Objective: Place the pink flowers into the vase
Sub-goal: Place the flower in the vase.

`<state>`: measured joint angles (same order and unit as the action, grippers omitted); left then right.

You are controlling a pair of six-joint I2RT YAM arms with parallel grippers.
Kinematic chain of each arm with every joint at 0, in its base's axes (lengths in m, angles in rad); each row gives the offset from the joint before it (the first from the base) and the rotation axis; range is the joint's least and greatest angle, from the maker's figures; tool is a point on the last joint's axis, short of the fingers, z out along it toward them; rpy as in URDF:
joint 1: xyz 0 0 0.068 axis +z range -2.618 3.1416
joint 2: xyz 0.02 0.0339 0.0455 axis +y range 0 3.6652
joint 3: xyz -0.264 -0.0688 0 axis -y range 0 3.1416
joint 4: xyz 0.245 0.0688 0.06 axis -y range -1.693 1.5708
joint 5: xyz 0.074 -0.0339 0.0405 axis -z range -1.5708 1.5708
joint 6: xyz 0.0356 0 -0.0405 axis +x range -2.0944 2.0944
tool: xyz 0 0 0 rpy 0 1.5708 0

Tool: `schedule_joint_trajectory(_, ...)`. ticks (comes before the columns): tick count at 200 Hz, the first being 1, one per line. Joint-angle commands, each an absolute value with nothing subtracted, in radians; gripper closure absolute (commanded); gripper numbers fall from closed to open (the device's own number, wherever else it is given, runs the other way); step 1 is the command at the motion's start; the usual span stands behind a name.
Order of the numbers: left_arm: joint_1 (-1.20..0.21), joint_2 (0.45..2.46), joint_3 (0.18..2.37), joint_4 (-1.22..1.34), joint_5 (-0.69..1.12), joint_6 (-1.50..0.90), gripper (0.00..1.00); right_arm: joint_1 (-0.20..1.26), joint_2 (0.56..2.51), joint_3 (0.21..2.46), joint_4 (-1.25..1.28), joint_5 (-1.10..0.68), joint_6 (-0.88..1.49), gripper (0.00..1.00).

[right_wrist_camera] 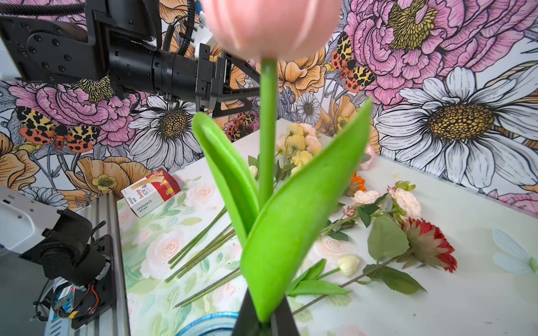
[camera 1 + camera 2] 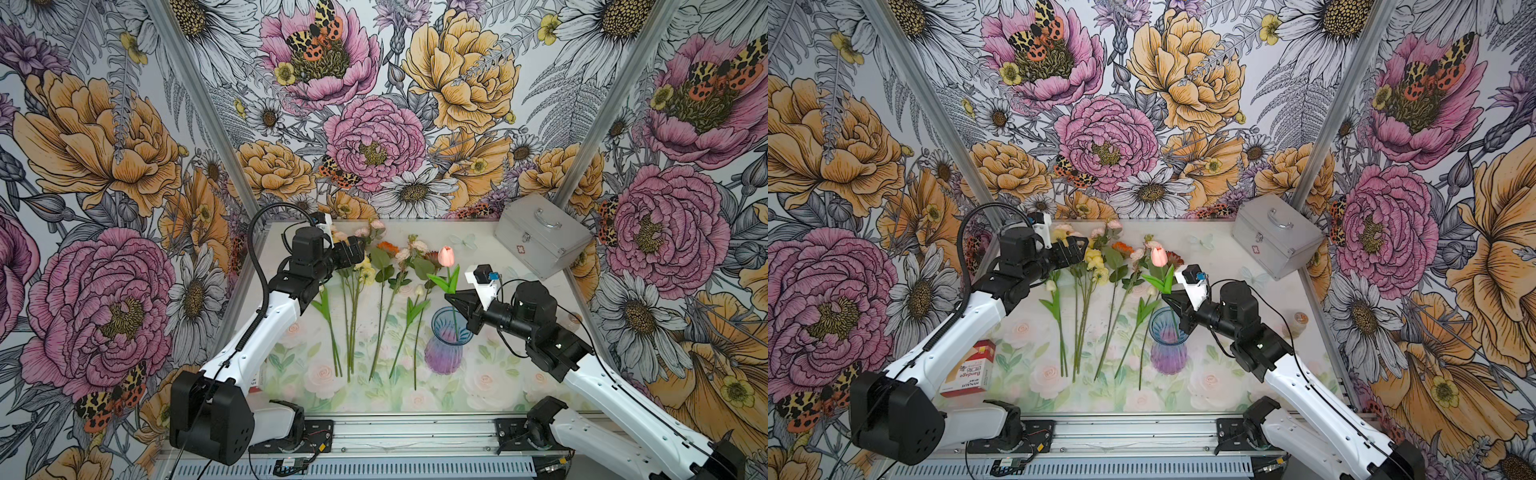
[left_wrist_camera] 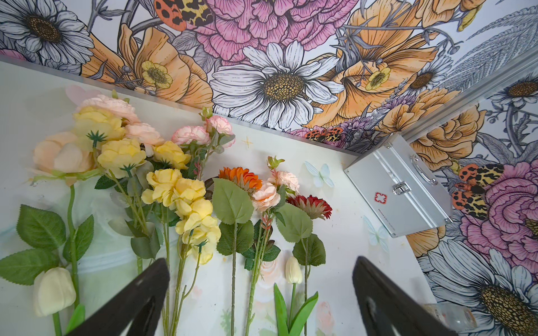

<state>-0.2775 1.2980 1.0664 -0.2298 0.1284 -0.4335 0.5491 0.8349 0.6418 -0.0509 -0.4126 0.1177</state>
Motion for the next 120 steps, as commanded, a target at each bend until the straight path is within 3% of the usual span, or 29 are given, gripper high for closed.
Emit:
schedule_joint_trajectory(1, -0.284, 1.308, 1.055, -0.222, 0.108, -0.403, 0.01, 0.559, 0.798, 0.585, 0.092, -0.370, 0.117, 0.98)
schedule_joint_trajectory(120, -0.288, 1.327, 1.053, -0.219, 0.108, -0.394, 0.01, 0.576, 0.799, 0.572, 0.075, -0.370, 0.109, 0.90)
